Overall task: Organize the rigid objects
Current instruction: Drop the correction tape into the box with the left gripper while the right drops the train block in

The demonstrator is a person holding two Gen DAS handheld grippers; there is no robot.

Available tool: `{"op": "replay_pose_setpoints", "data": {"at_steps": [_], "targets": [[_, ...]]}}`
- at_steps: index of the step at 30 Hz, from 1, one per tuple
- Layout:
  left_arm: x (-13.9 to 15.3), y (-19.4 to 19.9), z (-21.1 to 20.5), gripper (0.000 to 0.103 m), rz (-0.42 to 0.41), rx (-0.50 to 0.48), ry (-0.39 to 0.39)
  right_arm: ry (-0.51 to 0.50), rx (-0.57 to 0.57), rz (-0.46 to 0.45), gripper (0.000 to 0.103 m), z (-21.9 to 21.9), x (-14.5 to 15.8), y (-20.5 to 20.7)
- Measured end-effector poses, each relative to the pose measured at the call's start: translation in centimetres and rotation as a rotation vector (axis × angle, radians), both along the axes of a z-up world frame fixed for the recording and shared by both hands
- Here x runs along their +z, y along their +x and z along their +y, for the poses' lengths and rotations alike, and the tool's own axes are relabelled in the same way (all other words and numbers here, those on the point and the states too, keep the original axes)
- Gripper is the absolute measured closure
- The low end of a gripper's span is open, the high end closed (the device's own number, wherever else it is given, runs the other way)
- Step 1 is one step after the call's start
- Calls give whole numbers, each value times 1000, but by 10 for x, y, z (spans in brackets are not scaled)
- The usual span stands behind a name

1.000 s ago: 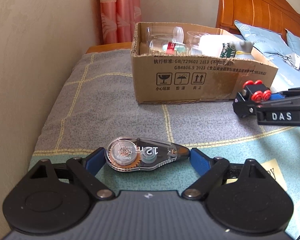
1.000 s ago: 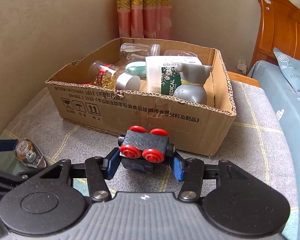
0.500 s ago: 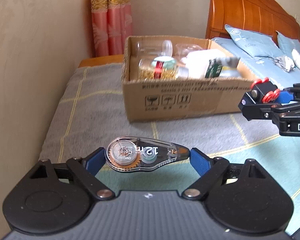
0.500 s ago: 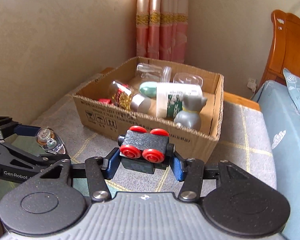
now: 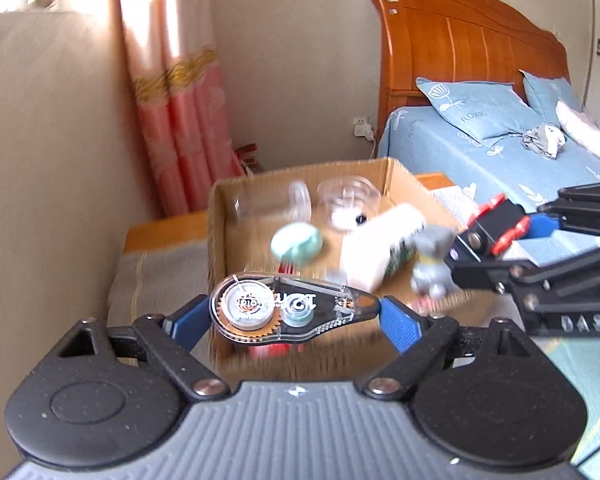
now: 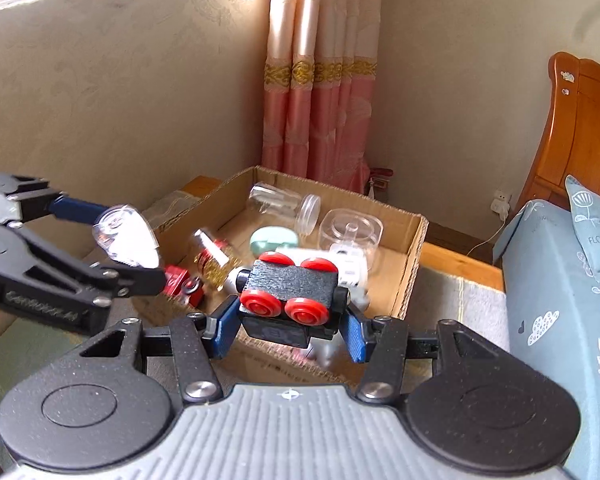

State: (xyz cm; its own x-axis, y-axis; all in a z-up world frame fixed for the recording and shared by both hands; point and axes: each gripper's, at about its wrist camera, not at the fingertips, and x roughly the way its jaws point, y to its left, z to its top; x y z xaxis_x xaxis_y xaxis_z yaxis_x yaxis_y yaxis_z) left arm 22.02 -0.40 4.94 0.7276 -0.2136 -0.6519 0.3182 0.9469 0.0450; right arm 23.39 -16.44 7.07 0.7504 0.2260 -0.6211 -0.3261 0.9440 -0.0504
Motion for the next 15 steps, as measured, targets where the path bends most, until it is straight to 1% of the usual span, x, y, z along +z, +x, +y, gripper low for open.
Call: {"op": "replay_pose_setpoints", "data": {"at_steps": [4, 8, 12, 15], "targets": [[-4, 45, -15, 13, 36, -31, -2, -23, 3, -3, 45, -2, 8, 17], [-24, 81, -26, 13, 82, -4, 34, -40, 0, 9, 45, -6, 13, 35], [-40, 102, -28, 13, 131, 9, 20, -44, -16, 20, 45, -11, 14, 53], [-44, 105, -26, 13, 131, 70, 28, -43, -25, 32, 45, -13, 14, 64]]}}
